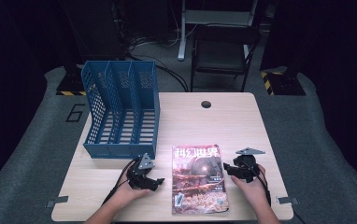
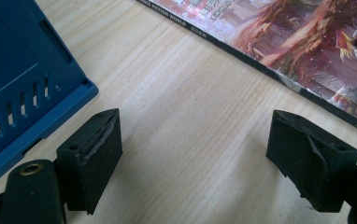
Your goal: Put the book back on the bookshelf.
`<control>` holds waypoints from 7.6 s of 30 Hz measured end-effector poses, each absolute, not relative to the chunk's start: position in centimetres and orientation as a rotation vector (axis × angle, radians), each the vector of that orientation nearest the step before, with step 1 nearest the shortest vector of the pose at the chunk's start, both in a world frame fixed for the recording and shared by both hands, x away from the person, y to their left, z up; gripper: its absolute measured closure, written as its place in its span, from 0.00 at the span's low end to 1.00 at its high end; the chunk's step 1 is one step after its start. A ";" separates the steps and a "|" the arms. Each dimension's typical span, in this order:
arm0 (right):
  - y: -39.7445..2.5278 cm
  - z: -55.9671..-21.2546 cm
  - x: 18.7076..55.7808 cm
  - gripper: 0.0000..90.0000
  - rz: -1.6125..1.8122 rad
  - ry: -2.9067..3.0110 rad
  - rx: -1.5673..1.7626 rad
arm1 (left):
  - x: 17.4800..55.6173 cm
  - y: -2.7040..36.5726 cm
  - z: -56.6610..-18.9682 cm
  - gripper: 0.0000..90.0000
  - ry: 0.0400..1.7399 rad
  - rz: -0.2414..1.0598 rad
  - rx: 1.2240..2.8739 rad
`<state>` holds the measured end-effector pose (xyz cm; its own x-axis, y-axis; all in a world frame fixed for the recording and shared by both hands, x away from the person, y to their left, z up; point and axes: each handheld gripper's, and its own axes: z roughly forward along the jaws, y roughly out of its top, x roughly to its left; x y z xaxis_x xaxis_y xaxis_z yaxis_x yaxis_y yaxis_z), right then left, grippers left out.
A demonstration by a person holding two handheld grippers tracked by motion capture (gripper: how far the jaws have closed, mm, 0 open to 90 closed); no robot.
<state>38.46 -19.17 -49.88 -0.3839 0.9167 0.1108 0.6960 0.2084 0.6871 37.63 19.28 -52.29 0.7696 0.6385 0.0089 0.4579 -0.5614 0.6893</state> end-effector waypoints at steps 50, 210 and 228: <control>-16.6 -51.0 38.9 0.54 1.071 2.282 1.616 | 35.9 12.5 -51.7 0.30 0.821 0.202 2.246; -15.1 -49.2 36.7 0.93 1.433 2.297 1.506 | 35.9 13.6 -52.0 0.32 0.859 0.188 2.188; -15.5 -48.0 35.5 0.95 1.595 2.226 1.417 | 37.1 13.7 -52.1 0.17 0.881 0.076 2.133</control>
